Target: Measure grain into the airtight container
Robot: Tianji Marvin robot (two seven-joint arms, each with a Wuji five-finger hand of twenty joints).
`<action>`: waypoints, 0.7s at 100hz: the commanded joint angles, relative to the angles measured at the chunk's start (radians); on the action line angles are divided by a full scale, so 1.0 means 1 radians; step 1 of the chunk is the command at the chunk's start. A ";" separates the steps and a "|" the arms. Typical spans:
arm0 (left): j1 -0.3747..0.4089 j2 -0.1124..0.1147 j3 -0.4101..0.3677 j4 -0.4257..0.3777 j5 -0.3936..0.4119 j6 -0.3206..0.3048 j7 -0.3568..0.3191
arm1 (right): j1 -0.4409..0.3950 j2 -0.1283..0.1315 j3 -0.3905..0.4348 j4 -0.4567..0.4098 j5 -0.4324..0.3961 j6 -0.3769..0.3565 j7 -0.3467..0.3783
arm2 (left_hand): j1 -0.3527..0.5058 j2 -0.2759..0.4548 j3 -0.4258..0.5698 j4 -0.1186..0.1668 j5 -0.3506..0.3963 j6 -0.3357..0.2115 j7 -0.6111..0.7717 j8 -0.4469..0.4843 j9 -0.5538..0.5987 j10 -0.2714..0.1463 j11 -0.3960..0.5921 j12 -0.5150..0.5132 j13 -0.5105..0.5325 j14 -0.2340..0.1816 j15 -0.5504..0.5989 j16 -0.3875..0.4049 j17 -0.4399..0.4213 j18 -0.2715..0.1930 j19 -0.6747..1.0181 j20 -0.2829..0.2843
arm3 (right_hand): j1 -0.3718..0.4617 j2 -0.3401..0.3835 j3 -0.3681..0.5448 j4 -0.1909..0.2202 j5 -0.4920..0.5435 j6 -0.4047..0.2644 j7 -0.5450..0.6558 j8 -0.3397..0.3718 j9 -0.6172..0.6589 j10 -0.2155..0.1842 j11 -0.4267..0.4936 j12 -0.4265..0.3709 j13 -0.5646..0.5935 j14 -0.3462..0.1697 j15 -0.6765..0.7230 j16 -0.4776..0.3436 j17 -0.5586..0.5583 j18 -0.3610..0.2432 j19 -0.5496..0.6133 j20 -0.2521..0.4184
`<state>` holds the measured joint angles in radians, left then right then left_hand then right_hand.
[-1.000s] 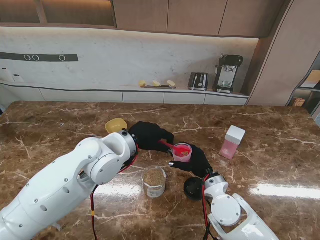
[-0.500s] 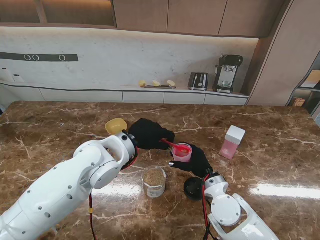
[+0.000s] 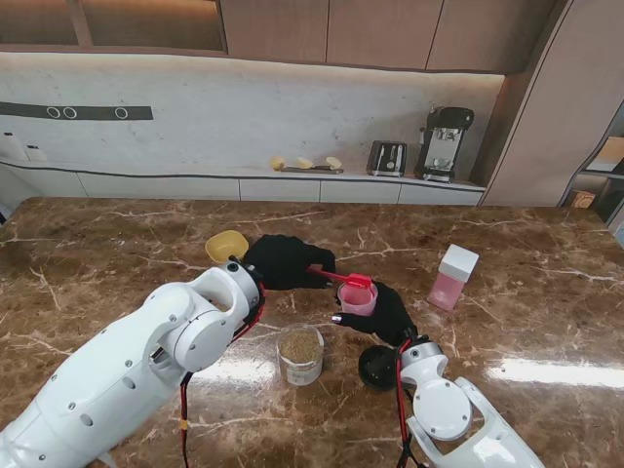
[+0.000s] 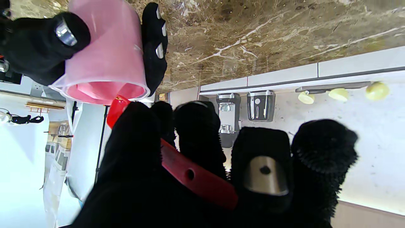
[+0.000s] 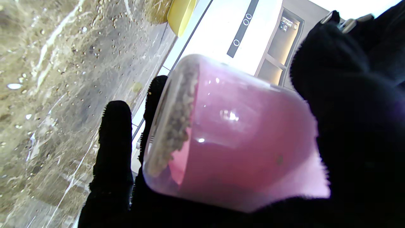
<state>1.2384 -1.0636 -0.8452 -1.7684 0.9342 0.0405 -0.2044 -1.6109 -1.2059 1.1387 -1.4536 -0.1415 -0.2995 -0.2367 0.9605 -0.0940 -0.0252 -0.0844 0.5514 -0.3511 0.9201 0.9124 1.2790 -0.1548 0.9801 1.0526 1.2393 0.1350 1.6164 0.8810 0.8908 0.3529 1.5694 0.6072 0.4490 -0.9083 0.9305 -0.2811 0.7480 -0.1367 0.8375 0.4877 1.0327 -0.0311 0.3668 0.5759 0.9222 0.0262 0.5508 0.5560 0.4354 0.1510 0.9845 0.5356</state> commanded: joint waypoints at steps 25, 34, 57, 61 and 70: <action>0.029 0.003 -0.023 0.019 0.045 -0.051 0.026 | -0.011 -0.004 0.006 -0.003 0.005 0.013 0.006 | 0.054 0.035 -0.014 0.002 0.011 -0.060 0.000 0.030 0.053 -0.020 0.044 -0.002 0.030 0.014 0.089 0.003 0.022 0.035 0.054 0.026 | 0.050 0.230 0.163 -0.014 0.082 -0.152 0.038 0.009 -0.009 -0.027 0.009 -0.014 -0.009 -0.024 0.006 -0.007 -0.005 -0.005 -0.016 0.023; 0.026 0.012 -0.024 0.021 0.146 -0.113 0.046 | -0.012 -0.004 0.006 -0.003 0.006 0.013 0.005 | 0.041 0.045 -0.017 0.000 0.007 -0.074 -0.006 0.034 0.057 -0.046 0.040 -0.003 0.031 -0.018 0.089 0.000 0.039 0.008 0.054 0.020 | 0.049 0.231 0.162 -0.014 0.081 -0.151 0.038 0.009 -0.010 -0.027 0.008 -0.014 -0.010 -0.024 0.006 -0.008 -0.005 -0.006 -0.016 0.023; 0.037 0.007 -0.025 0.021 0.097 -0.088 0.042 | -0.013 -0.005 0.009 -0.004 0.005 0.013 0.002 | 0.045 0.039 -0.015 0.000 0.010 -0.071 -0.004 0.036 0.056 -0.038 0.040 -0.002 0.030 -0.010 0.089 -0.001 0.035 0.016 0.052 0.018 | 0.049 0.230 0.162 -0.014 0.082 -0.152 0.038 0.009 -0.011 -0.026 0.008 -0.014 -0.009 -0.024 0.006 -0.007 -0.006 -0.005 -0.016 0.023; 0.041 0.005 -0.027 0.021 0.071 -0.072 0.043 | -0.014 -0.005 0.010 -0.004 0.005 0.013 0.002 | 0.046 0.037 -0.015 0.000 0.011 -0.069 -0.003 0.036 0.056 -0.033 0.040 -0.001 0.030 0.000 0.089 -0.001 0.031 0.024 0.051 0.019 | 0.049 0.230 0.162 -0.014 0.082 -0.153 0.038 0.009 -0.010 -0.026 0.009 -0.014 -0.010 -0.024 0.006 -0.007 -0.006 -0.005 -0.016 0.023; 0.048 0.002 -0.035 0.018 0.034 -0.049 0.036 | -0.014 -0.005 0.010 -0.004 0.005 0.012 0.002 | 0.046 0.037 -0.015 0.000 0.012 -0.069 -0.005 0.034 0.057 -0.034 0.040 -0.001 0.030 -0.002 0.089 -0.001 0.032 0.023 0.052 0.019 | 0.049 0.231 0.162 -0.014 0.082 -0.153 0.038 0.009 -0.011 -0.026 0.008 -0.014 -0.009 -0.024 0.006 -0.007 -0.005 -0.006 -0.016 0.023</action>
<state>1.2754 -1.0579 -0.8762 -1.7503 0.9928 -0.0201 -0.1612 -1.6160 -1.2069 1.1474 -1.4563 -0.1415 -0.2932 -0.2447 0.9605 -0.0940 -0.0252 -0.0844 0.5514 -0.3528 0.9196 0.9240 1.2790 -0.1603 0.9803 1.0526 1.2393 0.1350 1.6164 0.8810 0.9007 0.3525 1.5694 0.6151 0.4490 -0.9083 0.9305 -0.2811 0.7480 -0.1367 0.8375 0.4877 1.0327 -0.0311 0.3668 0.5759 0.9222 0.0262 0.5508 0.5560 0.4354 0.1510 0.9844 0.5356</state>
